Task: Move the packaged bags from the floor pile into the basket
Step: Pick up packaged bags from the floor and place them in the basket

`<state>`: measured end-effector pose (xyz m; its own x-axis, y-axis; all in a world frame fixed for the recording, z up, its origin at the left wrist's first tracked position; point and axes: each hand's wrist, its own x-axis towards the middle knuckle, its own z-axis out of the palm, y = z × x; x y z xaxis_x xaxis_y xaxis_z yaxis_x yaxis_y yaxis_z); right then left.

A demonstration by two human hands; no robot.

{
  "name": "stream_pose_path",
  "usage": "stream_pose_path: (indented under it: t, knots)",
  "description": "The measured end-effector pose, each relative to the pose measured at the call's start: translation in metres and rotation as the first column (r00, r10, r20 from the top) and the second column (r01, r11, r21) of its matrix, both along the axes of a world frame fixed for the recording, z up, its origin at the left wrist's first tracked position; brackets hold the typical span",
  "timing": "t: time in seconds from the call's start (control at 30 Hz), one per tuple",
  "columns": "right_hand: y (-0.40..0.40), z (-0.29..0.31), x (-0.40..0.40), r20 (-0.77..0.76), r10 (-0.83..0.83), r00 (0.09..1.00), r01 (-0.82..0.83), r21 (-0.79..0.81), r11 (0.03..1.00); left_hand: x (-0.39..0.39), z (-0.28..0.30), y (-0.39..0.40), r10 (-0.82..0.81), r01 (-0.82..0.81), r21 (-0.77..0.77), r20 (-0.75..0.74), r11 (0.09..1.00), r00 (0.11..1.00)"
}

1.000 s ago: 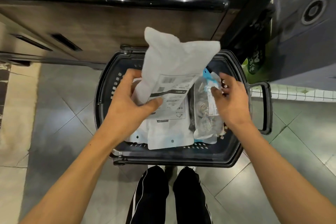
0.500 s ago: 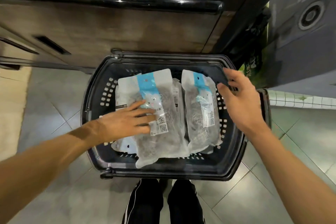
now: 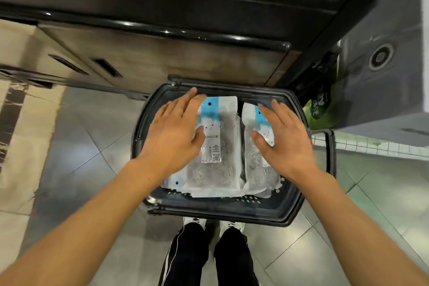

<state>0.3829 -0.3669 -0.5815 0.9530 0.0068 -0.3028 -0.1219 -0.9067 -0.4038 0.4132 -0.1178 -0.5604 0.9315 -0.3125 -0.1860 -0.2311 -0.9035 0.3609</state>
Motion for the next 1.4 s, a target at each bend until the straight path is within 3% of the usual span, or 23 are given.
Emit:
stream_pose_path:
  t: [0.13, 0.23, 0.4, 0.53, 0.7, 0.83, 1.03, 1.4]
  knots:
    - [0.018, 0.070, -0.015, 0.003, 0.050, 0.999, -0.050, 0.007, 0.999, -0.031, 0.061, 0.016, 0.031, -0.031, -0.004, 0.020, 1.000, 0.999]
    - [0.026, 0.140, -0.025, 0.045, 0.092, 0.995, -0.094, 0.039, 0.995, -0.049, 0.125, 0.038, 0.164, -0.165, -0.070, -0.014, 0.984, 0.986]
    - [0.065, 0.265, -0.033, 0.153, 0.214, 0.965, -0.222, 0.033, 0.975, -0.083, 0.250, 0.087, 0.356, -0.338, -0.215, 0.049, 0.916, 0.933]
    - [0.121, 0.345, -0.008, 0.238, 0.402, 0.884, -0.413, -0.002, 0.911, -0.107, 0.321, 0.141, 0.467, -0.433, -0.194, 0.187, 0.880, 0.865]
    - [0.214, 0.414, 0.007, 0.346, 0.606, 0.716, -0.619, -0.085, 0.781, -0.152, 0.380, 0.226, 0.621, -0.590, -0.194, 0.283, 0.783, 0.731]
    - [0.305, 0.446, 0.000, 0.391, 0.715, 0.579, -0.733, -0.135, 0.667, -0.209, 0.411, 0.303, 0.756, -0.726, -0.232, 0.318, 0.648, 0.572]
    - [0.436, 0.470, -0.030, 0.422, 0.783, 0.458, -0.844, -0.069, 0.532, -0.303, 0.432, 0.389, 0.882, -0.866, -0.280, 0.359, 0.414, 0.306]
    - [0.682, 0.474, -0.035, 0.428, 0.882, 0.199, -0.968, -0.057, 0.246, -0.356, 0.435, 0.546, 0.930, -0.968, -0.213, 0.364, 0.134, 0.048]
